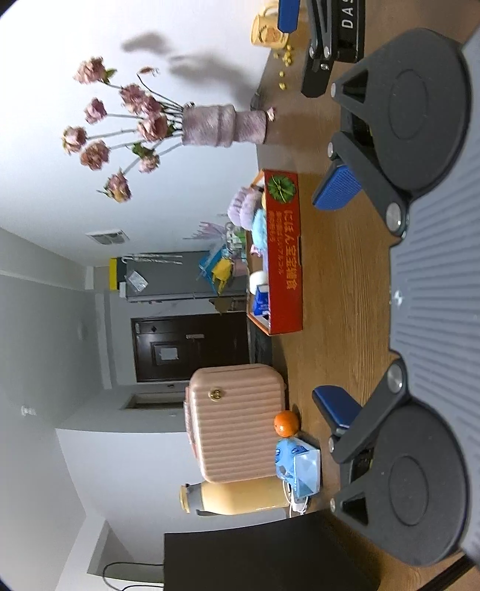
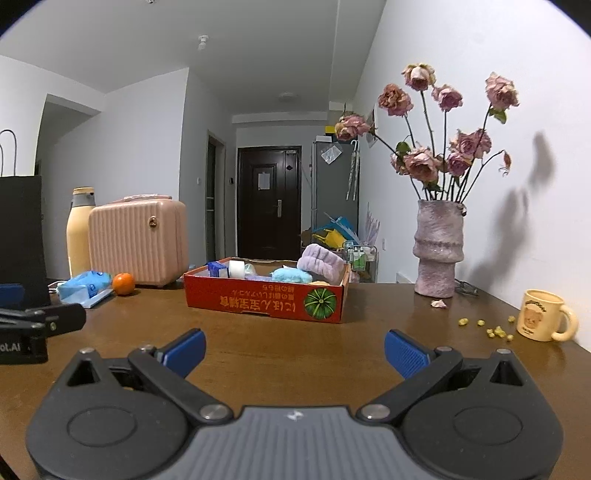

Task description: Organize soft objects

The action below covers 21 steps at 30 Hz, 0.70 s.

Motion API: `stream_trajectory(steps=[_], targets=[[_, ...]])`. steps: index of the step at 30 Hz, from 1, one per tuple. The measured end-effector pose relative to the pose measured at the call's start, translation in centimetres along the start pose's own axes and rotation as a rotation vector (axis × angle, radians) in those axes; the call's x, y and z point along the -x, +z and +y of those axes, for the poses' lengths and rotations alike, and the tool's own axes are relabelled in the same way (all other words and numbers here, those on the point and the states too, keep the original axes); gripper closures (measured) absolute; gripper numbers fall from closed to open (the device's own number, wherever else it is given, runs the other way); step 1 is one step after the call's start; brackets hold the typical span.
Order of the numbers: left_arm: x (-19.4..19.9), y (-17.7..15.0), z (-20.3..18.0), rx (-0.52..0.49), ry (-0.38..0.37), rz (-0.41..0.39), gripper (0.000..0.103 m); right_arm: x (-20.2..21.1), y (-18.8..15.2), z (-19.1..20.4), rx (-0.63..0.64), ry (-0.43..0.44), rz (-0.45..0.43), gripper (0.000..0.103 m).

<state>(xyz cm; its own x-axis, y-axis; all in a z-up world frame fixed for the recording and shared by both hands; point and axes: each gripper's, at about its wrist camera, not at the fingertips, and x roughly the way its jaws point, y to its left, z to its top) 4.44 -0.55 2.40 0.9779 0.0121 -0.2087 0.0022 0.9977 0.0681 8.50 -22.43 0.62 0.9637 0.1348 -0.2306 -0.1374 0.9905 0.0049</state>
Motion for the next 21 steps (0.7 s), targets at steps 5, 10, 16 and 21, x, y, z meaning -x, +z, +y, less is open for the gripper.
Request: stream_trajectory(steps=[5, 10, 16, 21], targets=[[1.9, -0.1, -0.5, -0.002, -0.011, -0.015, 0.0, 2.8, -0.1, 0.0, 0.0, -0.007, -0.011, 0.0], [2.8, -0.1, -0.8, -0.004, -0.009, -0.024, 0.0, 4.7, -0.1, 0.0, 0.002, -0.005, -0.033, 0.0], [3.3, 0.1, -1.1, -0.008, -0.005, -0.036, 0.0, 5.4, 0.1, -0.2, -0.001, -0.001, -0.05, 0.0], [3.3, 0.1, -1.1, -0.008, -0.005, -0.037, 0.0, 5.6, 0.1, -0.4, -0.006, 0.0, -0.058, 0.0]])
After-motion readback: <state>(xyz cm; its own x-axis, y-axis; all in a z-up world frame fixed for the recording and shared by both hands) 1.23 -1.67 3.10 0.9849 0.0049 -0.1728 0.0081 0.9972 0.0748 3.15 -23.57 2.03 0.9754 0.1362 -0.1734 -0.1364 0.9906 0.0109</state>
